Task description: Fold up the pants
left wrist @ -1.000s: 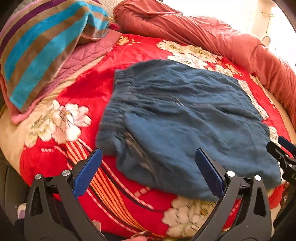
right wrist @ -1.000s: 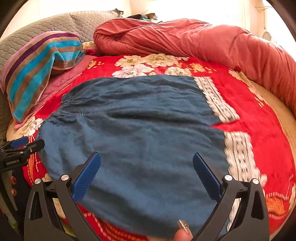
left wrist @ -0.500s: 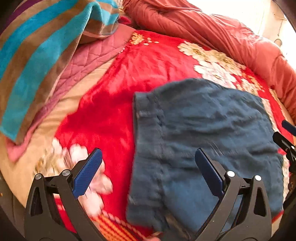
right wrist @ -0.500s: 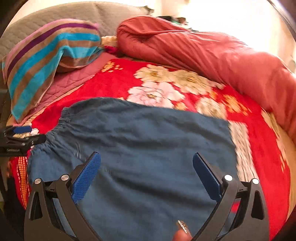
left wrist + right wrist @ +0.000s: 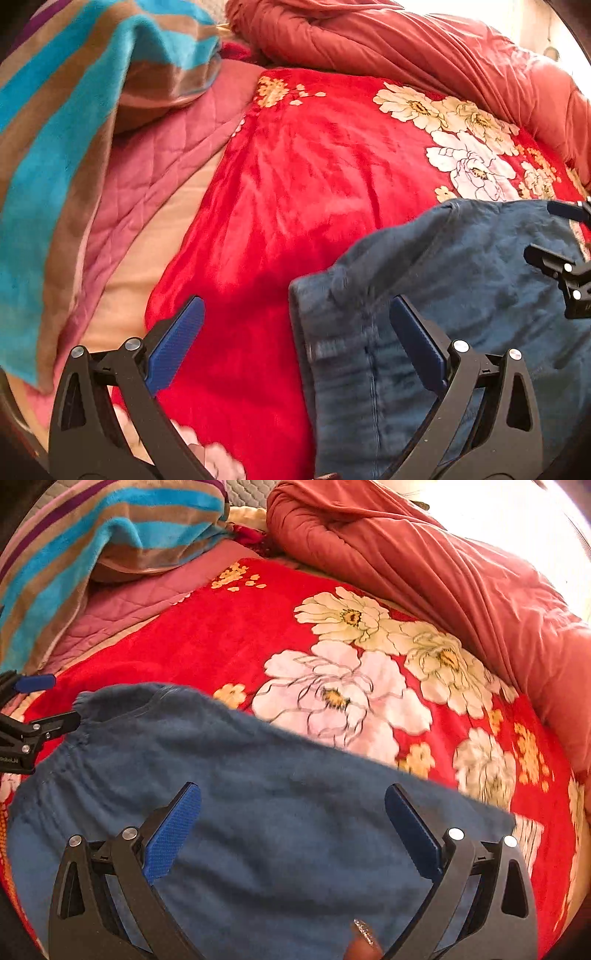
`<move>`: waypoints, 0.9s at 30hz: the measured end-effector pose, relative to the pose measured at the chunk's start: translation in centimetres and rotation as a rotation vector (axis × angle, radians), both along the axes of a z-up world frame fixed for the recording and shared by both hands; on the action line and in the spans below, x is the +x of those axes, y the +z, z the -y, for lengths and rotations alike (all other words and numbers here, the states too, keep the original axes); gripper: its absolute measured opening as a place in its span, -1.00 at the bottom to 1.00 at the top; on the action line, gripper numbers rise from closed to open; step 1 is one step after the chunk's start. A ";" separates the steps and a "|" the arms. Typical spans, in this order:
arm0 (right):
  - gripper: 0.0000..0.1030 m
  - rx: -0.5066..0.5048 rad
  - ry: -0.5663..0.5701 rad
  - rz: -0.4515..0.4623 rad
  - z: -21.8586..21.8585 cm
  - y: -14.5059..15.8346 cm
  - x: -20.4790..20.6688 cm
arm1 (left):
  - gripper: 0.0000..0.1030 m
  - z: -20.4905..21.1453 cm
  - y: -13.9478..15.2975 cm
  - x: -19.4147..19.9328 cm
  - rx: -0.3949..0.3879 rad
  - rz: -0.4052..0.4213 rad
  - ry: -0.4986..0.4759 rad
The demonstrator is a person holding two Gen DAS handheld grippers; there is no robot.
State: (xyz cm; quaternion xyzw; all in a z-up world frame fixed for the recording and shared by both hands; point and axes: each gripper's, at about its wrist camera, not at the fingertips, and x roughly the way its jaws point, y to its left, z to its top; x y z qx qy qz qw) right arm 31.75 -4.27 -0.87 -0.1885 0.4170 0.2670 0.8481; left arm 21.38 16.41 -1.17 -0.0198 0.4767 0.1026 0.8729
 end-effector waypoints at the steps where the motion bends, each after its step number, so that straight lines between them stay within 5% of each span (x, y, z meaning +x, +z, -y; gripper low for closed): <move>1: 0.92 -0.005 0.005 0.004 -0.2 0.0 0.3 | 0.80 0.1 -0.2 0.5 -0.004 0.002 -0.013; 4: 0.92 -0.028 0.038 -0.002 -0.9 -0.4 1.6 | 0.51 0.7 -0.9 1.6 0.002 -0.011 -0.060; 6: 0.92 -0.039 0.061 -0.022 -1.4 -0.7 2.2 | 0.04 1.3 -1.5 2.1 0.030 -0.018 -0.096; 9: 0.92 -0.066 0.082 -0.014 -2.2 -1.1 2.8 | -0.37 1.8 -2.0 2.2 0.022 -0.010 -0.140; 18: 0.88 -0.149 0.195 0.054 -4.4 -2.6 2.2 | -0.49 0.9 1.7 -1.8 -0.103 0.174 -0.139; 21: 0.37 -0.117 0.240 0.026 -4.9 -2.9 1.6 | -0.49 1.6 2.7 -3.1 -0.119 0.214 -0.153; 23: -0.37 -0.064 0.263 -0.006 -4.8 -2.7 0.9 | -0.49 2.3 2.5 -3.5 -0.086 0.213 -0.163; 25: -0.68 -0.034 0.260 0.011 -4.4 -2.0 -0.3 | -0.49 2.7 2.2 -4.1 -0.050 0.204 -0.168; 27: -0.78 0.010 0.245 0.051 -3.3 -0.8 -2.0 | -0.49 2.7 2.2 -4.8 -0.039 0.210 -0.165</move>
